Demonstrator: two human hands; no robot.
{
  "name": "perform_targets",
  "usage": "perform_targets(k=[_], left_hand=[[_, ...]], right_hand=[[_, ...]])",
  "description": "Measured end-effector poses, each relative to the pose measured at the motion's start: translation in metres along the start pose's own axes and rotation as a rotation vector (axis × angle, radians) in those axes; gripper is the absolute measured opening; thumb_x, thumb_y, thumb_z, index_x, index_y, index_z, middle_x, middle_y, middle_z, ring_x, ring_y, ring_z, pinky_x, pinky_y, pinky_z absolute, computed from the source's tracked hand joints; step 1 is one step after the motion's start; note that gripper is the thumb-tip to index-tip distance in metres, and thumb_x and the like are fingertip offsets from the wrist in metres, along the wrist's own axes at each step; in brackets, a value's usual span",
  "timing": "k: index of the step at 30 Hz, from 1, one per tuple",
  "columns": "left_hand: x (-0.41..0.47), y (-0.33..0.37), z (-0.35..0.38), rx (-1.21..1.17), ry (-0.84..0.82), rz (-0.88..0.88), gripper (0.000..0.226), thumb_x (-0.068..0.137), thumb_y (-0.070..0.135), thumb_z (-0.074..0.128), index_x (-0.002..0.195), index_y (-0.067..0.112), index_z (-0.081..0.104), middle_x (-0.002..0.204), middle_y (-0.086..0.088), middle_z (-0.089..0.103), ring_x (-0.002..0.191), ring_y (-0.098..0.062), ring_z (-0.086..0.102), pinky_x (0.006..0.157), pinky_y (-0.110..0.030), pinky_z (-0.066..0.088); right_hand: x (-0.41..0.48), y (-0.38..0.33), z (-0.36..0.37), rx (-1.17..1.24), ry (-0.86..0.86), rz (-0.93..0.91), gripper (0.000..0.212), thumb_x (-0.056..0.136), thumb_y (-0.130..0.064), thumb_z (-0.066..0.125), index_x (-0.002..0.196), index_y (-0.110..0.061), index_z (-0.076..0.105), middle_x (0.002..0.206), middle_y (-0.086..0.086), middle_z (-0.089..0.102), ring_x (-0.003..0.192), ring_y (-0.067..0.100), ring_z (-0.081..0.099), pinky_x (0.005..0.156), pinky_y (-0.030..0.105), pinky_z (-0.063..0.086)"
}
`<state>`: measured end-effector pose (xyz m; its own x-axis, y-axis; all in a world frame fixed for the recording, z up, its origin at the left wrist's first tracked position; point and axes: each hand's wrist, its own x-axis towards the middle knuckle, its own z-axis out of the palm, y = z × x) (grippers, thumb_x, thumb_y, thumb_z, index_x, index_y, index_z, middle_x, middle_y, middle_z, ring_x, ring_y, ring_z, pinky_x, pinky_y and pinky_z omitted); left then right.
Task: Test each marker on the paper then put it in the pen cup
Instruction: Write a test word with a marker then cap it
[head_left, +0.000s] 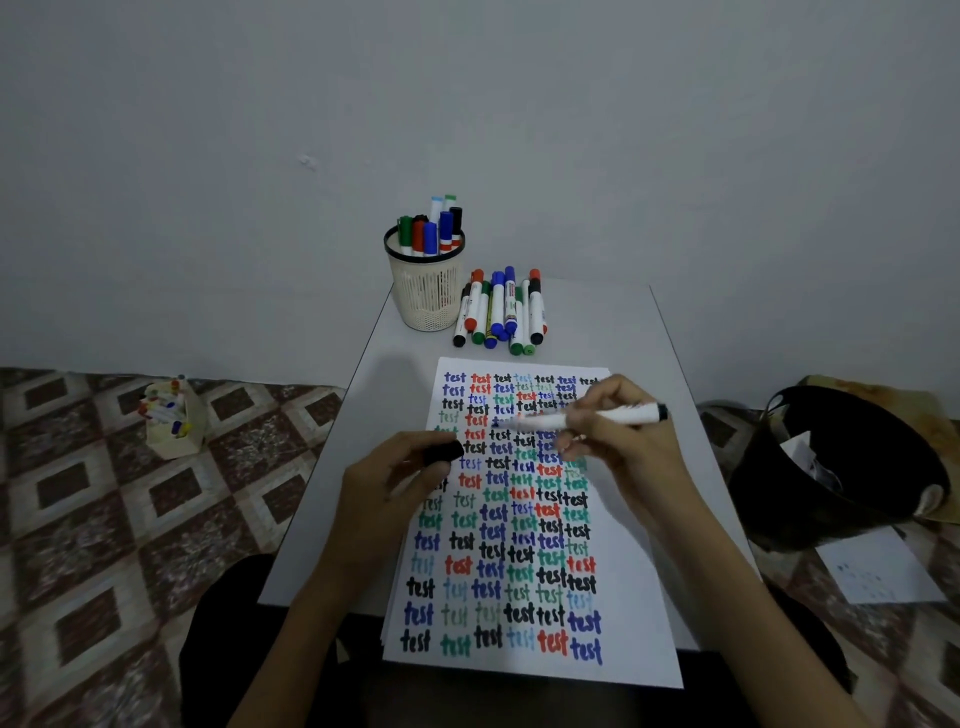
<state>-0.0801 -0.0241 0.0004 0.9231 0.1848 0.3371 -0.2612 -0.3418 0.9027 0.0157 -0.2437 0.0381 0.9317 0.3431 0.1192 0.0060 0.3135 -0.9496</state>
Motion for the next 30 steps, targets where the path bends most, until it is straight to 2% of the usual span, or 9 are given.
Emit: perform_targets(k=[5,10,15,19,24,27,28,30], left_hand=[[0.000,0.007,0.002,-0.086,-0.043,-0.004,0.026,0.086,0.014,0.060,0.111,0.014,0.066,0.107,0.005,0.069,0.106,-0.013,0.064,0.090,-0.032,0.052],[0.003,0.007,0.004,-0.064,-0.102,0.062,0.025,0.088,0.013,0.062,0.112,0.008,0.066,0.107,0.003,0.069,0.104,-0.013,0.064,0.088,-0.024,0.051],[0.005,0.010,0.009,-0.047,-0.134,0.103,0.029,0.087,0.022,0.063,0.110,0.006,0.067,0.104,0.001,0.070,0.098,-0.015,0.066,0.085,-0.025,0.052],[0.004,0.013,0.007,-0.127,-0.082,0.021,0.023,0.082,0.013,0.066,0.104,0.008,0.070,0.095,-0.001,0.073,0.083,-0.017,0.070,0.075,-0.023,0.054],[0.000,0.016,0.012,-0.228,-0.041,-0.068,0.023,0.078,0.012,0.064,0.100,0.008,0.070,0.082,-0.006,0.073,0.060,-0.016,0.066,0.063,-0.021,0.053],[-0.003,0.015,0.012,-0.237,-0.017,-0.098,0.022,0.077,0.015,0.064,0.096,0.008,0.072,0.074,-0.001,0.072,0.056,-0.014,0.062,0.061,-0.019,0.051],[-0.004,0.015,0.012,-0.229,-0.015,-0.096,0.022,0.076,0.015,0.065,0.096,0.007,0.072,0.074,-0.001,0.072,0.056,-0.014,0.062,0.061,-0.019,0.051],[-0.003,0.016,0.012,-0.207,-0.016,-0.077,0.023,0.075,0.015,0.066,0.096,0.006,0.072,0.075,-0.002,0.072,0.056,-0.014,0.062,0.060,-0.019,0.051]], right_hand=[[-0.019,0.010,0.004,0.038,0.017,0.009,0.012,0.069,0.006,0.065,0.076,0.003,0.055,0.066,0.023,0.063,0.053,0.029,0.065,0.052,0.030,0.056],[-0.021,0.015,0.008,0.067,0.016,0.005,0.012,0.070,0.007,0.065,0.075,0.003,0.055,0.067,0.024,0.063,0.053,0.029,0.064,0.053,0.030,0.056],[-0.026,0.017,0.015,0.053,-0.005,0.031,0.010,0.069,0.006,0.068,0.074,0.002,0.061,0.071,0.023,0.066,0.058,0.032,0.067,0.055,0.031,0.057],[-0.028,0.013,0.012,-0.064,-0.012,0.037,0.013,0.065,0.003,0.075,0.078,0.004,0.069,0.074,0.024,0.068,0.061,0.033,0.068,0.053,0.032,0.057],[-0.029,0.004,0.003,-0.257,-0.057,0.001,0.020,0.060,-0.005,0.082,0.079,-0.004,0.075,0.071,0.019,0.070,0.056,0.026,0.066,0.048,0.026,0.053],[-0.030,0.004,0.001,-0.355,-0.055,-0.024,0.024,0.057,-0.012,0.084,0.080,-0.009,0.078,0.072,0.013,0.072,0.052,0.016,0.063,0.048,0.021,0.048],[-0.030,0.006,0.001,-0.395,-0.048,-0.031,0.026,0.057,-0.016,0.084,0.082,-0.010,0.078,0.073,0.011,0.073,0.051,0.016,0.061,0.048,0.022,0.048],[-0.032,0.009,0.003,-0.474,-0.053,-0.037,0.028,0.061,-0.025,0.083,0.087,-0.015,0.079,0.077,0.007,0.074,0.058,0.027,0.063,0.051,0.037,0.052]])
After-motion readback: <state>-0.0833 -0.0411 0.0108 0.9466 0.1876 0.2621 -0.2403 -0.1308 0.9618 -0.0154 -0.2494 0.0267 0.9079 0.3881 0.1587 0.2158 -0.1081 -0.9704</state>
